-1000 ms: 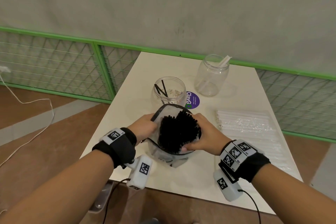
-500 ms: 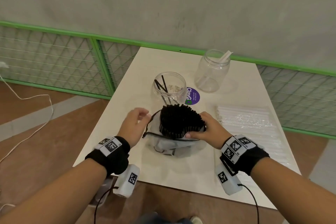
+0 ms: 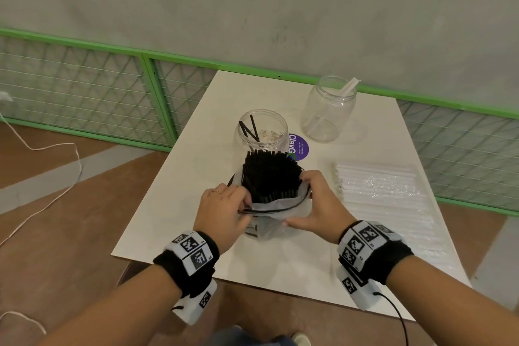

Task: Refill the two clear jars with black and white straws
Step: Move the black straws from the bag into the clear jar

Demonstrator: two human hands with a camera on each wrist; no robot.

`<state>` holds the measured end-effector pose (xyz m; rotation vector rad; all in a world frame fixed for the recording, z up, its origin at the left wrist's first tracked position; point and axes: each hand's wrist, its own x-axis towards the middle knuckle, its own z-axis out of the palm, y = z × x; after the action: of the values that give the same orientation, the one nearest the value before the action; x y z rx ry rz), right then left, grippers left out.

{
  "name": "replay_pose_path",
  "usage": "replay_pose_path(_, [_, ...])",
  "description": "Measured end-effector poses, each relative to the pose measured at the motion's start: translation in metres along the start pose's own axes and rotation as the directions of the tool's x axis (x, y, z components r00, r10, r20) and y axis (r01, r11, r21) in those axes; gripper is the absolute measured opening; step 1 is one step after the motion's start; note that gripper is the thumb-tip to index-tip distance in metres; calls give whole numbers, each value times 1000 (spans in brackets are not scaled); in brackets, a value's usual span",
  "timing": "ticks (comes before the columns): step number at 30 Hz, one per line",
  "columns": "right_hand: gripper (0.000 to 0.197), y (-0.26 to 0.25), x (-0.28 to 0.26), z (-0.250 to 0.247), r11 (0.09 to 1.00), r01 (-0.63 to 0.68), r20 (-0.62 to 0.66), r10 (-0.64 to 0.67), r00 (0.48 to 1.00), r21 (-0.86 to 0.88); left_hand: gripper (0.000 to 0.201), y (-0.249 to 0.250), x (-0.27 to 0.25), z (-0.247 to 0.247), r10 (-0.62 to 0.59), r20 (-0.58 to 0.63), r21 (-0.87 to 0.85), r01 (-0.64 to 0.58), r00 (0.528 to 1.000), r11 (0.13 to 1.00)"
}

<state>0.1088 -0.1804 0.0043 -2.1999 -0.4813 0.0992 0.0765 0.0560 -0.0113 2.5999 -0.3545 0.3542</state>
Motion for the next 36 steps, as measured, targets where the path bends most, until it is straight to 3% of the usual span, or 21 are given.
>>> replay_pose_path(2, [60, 1, -1, 4, 988, 72, -56, -81, 995, -136, 17, 2, -3, 1, 47, -16, -17, -47, 999, 999])
replay_pose_path(5, [44, 1, 0, 10, 963, 80, -113, -112, 987, -258, 20, 8, -7, 1, 89, -69, -21, -91, 994, 996])
replay_pose_path(9, [30, 0, 1, 17, 968, 72, -152, -111, 982, -240, 52, 17, -4, 6, 29, -54, 54, -26, 998, 998])
replay_pose_path(11, [27, -2, 3, 19, 975, 85, -169, -121, 978, -206, 50, 21, 0, 12, -42, -79, 52, 46, 996, 998])
replay_pose_path(15, [28, -6, 2, 17, 985, 131, -190, -150, 970, -111, 31, 21, 4, 18, -131, -100, 26, 134, 986, 991])
replay_pose_path(19, [29, -4, -4, 10, 980, 162, -161, -180, 970, -119, 31, 15, 1, 18, -137, -113, 9, 139, 984, 990])
replay_pose_path(28, [45, 8, -13, 14, 982, 110, -24, -115, 993, -155, 30, -12, -14, 17, -20, -79, 13, 21, 997, 1000])
replay_pose_path(32, [29, 14, -10, 20, 984, 71, -22, -76, 997, -165, 8, -14, -12, 12, -29, -68, 50, 33, 997, 998])
replay_pose_path(34, [23, 16, -8, 22, 986, 62, -19, -66, 998, -156, 16, -12, -12, 10, -20, -40, 95, 23, 999, 995])
replay_pose_path(36, [34, 16, -8, 23, 987, 59, -22, -63, 998, -152, 24, -10, -15, 8, -20, -16, 98, 21, 1000, 995])
